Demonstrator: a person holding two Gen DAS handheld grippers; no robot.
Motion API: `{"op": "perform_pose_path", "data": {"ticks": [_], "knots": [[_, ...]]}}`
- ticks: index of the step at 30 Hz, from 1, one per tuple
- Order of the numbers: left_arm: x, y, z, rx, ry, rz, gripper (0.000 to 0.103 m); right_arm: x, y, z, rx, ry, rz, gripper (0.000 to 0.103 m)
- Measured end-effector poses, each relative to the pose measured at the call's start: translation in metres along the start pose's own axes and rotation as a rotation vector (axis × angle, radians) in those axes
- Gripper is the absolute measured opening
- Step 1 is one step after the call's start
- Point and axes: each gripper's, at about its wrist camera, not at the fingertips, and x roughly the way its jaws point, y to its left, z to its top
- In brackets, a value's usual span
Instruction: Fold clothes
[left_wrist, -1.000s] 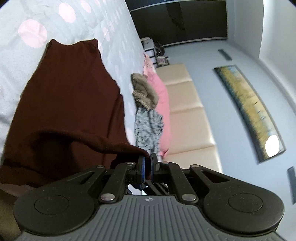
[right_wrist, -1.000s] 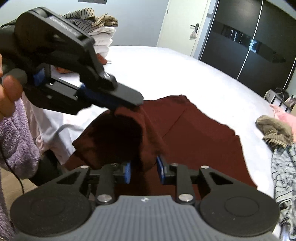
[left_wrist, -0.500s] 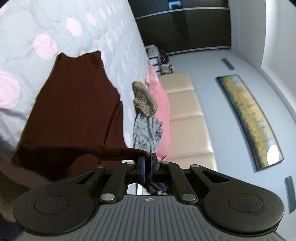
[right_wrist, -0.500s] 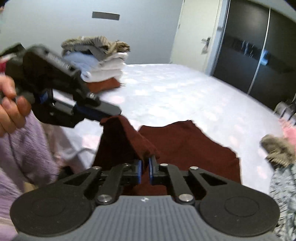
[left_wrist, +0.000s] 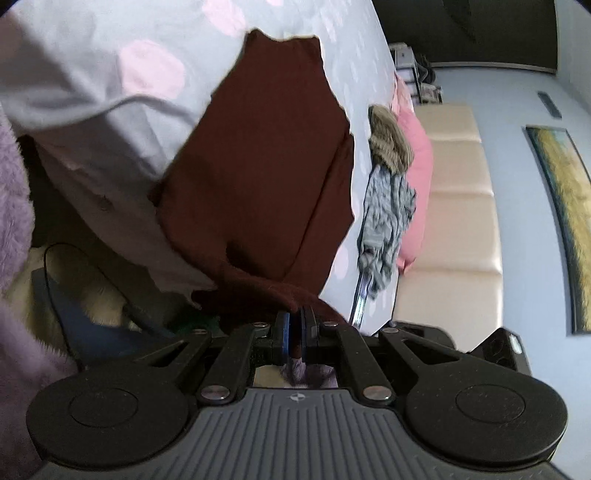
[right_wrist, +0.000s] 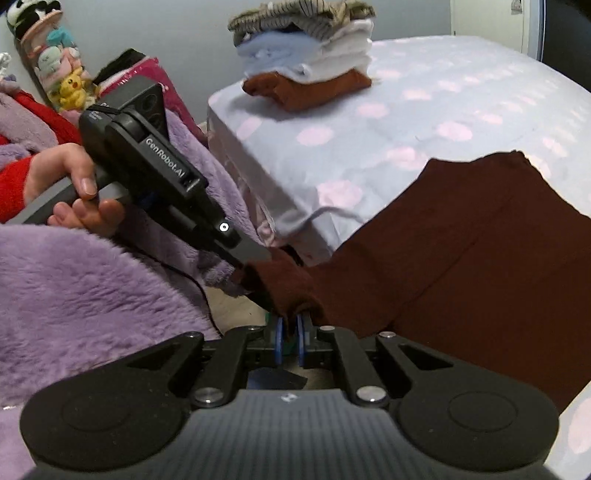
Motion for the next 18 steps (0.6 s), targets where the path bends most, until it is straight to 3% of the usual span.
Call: {"op": "perform_pose_path", "data": {"ticks": [18], "knots": [[0.060,0.009,0.120,-0.072,-0.063,0.079,0.003,0.071,-0.106,0.056,0.199,-0.014,-0.075,0.009]]}}
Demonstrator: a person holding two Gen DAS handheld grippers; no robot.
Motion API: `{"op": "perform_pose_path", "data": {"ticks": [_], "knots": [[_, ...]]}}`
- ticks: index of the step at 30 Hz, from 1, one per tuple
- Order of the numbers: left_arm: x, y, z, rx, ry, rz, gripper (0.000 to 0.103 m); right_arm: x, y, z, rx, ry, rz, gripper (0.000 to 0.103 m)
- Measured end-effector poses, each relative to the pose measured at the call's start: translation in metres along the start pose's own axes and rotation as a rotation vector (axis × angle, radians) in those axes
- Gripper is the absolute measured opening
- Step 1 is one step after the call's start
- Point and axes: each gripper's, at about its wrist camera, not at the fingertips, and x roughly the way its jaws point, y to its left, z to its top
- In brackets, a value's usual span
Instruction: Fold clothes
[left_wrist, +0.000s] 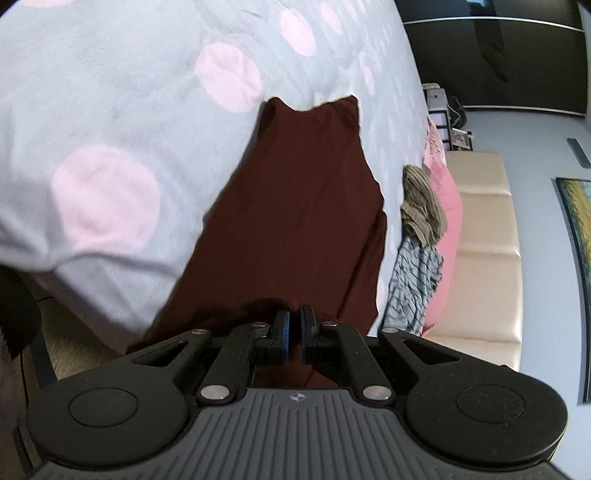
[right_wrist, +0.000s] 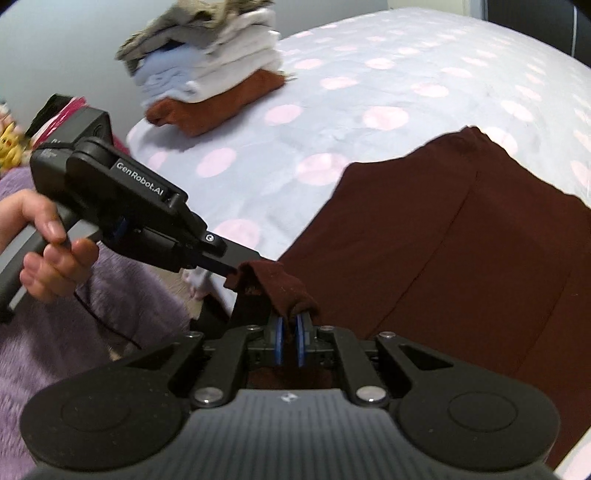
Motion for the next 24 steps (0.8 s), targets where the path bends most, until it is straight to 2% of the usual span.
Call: {"op": "perform_pose_path", "data": {"ticks": [8,10,12,15,21,24], "knots": [[0.028,0.003,0.021,0.000,-0.005,0.047,0.003,0.032,-0.030,0.012,0.073,0.025,-0.018,0.009],[0.032,0.003,0.024,0.001,-0.006,0.050,0.004,0.038,-0.038,0.014,0.096,0.018,-0.025,0.014],[0.032,0.004,0.027,-0.005,-0.018,0.047,0.008,0.042,-0.045,0.015,0.119,0.003,-0.033,0.023],[0.027,0.001,0.028,0.014,-0.054,0.021,0.014,0.040,-0.057,0.013,0.159,-0.045,-0.067,0.031],[0.003,-0.009,0.021,0.085,-0.154,-0.053,0.020,0.024,-0.062,0.006,0.176,-0.114,-0.082,0.032],[0.003,-0.013,0.012,0.131,-0.103,-0.066,0.020,0.024,-0.050,0.002,0.128,-0.109,-0.026,0.030]]}}
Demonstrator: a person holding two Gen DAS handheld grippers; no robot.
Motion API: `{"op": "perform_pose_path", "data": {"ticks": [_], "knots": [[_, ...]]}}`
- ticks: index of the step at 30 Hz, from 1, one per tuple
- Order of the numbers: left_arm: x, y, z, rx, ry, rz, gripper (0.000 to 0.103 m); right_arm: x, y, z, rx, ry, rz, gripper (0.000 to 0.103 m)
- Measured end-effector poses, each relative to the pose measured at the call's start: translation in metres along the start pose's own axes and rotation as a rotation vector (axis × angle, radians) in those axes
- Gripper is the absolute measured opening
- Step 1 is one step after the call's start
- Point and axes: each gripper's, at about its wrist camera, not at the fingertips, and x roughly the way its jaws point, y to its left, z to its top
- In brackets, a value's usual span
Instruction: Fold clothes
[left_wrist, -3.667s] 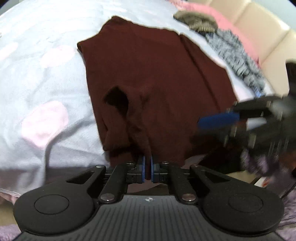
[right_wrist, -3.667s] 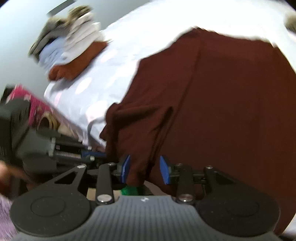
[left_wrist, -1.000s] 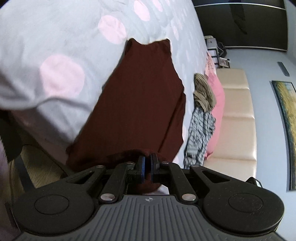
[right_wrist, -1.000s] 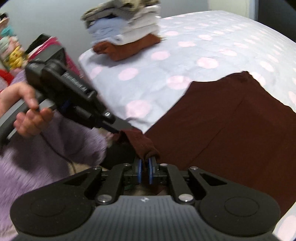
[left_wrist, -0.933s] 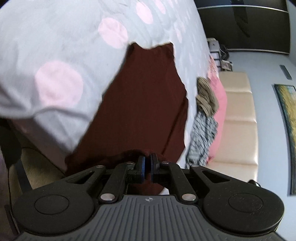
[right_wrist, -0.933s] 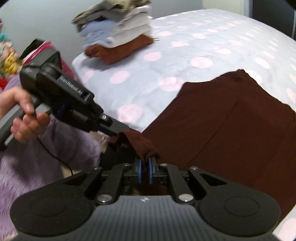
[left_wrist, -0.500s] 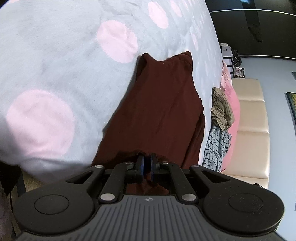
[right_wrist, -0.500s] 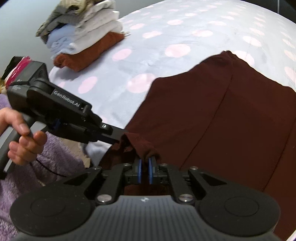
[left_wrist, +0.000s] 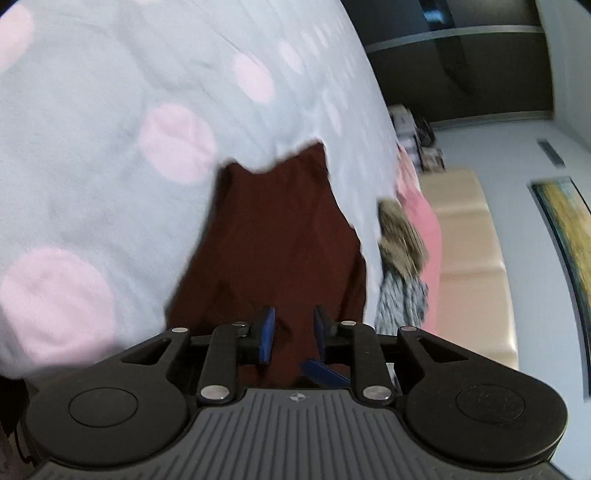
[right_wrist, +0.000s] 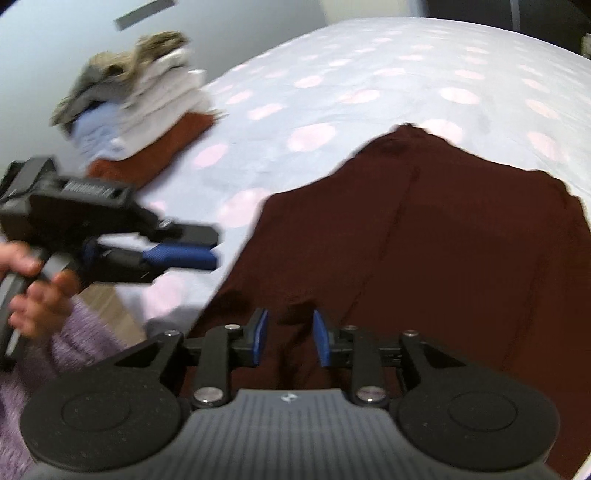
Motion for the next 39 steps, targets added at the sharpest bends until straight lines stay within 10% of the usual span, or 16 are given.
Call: {"op": "perform_pose_path", "data": {"ticks": [8,23,29,39], "knots": [[0.021,0.007,-0.015,0.043,0.068,0.115,0.020,0.035,0.009,-0.011,-0.078,0.073,-0.039,0.012],[0.005,0.011,-0.005,0.053,-0.117,0.211,0.017,0.053,-0.019,0.007,-0.003,-0.058,-0.123,0.007],[-0.004,-0.015,-0.009,0.132,-0.157,0.165,0.017,0.025,-0.023,0.009,0.032,-0.103,-0.146,0.034],[0.018,-0.082,-0.055,0.404,-0.021,0.153,0.017,-0.054,-0.044,-0.035,-0.008,-0.134,-0.241,0.042]]}}
